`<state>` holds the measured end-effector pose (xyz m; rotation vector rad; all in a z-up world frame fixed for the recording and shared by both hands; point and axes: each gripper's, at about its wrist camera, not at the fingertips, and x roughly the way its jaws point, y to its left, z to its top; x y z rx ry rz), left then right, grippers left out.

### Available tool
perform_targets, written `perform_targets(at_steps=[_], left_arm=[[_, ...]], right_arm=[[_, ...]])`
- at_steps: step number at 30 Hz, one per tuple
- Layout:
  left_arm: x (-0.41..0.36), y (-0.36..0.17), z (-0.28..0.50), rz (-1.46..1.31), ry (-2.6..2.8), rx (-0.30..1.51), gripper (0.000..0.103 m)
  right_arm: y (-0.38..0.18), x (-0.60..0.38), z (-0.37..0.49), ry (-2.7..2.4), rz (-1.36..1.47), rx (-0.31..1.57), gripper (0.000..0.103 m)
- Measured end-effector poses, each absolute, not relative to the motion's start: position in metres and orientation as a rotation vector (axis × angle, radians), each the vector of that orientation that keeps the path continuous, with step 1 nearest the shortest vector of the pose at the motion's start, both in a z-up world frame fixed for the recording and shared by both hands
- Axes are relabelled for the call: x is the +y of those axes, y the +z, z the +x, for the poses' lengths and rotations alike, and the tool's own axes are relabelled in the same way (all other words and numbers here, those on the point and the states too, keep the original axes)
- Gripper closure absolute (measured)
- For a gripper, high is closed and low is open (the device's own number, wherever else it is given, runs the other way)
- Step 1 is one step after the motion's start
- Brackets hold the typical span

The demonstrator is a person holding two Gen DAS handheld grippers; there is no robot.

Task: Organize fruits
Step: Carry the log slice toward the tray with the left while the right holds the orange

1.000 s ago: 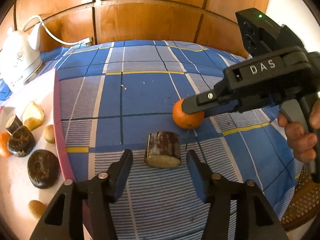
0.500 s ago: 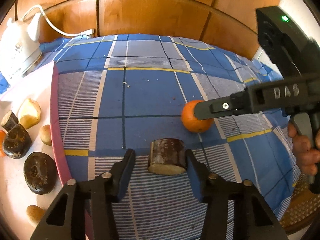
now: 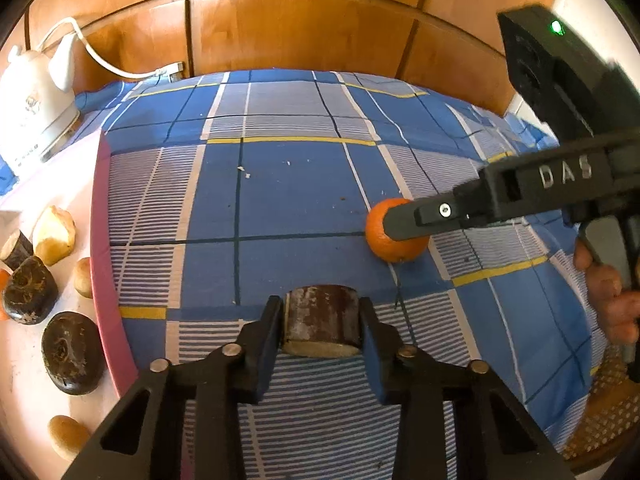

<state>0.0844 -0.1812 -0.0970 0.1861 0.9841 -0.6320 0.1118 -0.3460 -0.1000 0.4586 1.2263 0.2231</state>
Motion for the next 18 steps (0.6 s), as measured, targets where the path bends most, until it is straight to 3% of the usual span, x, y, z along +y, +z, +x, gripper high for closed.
perform_targets(at_steps=[18], left_arm=[[-0.181, -0.095, 0.074, 0.194, -0.571, 0.969, 0.067]], right_arm=[[-0.096, -0.336, 0.111, 0.217, 0.359, 1.199, 0.065]])
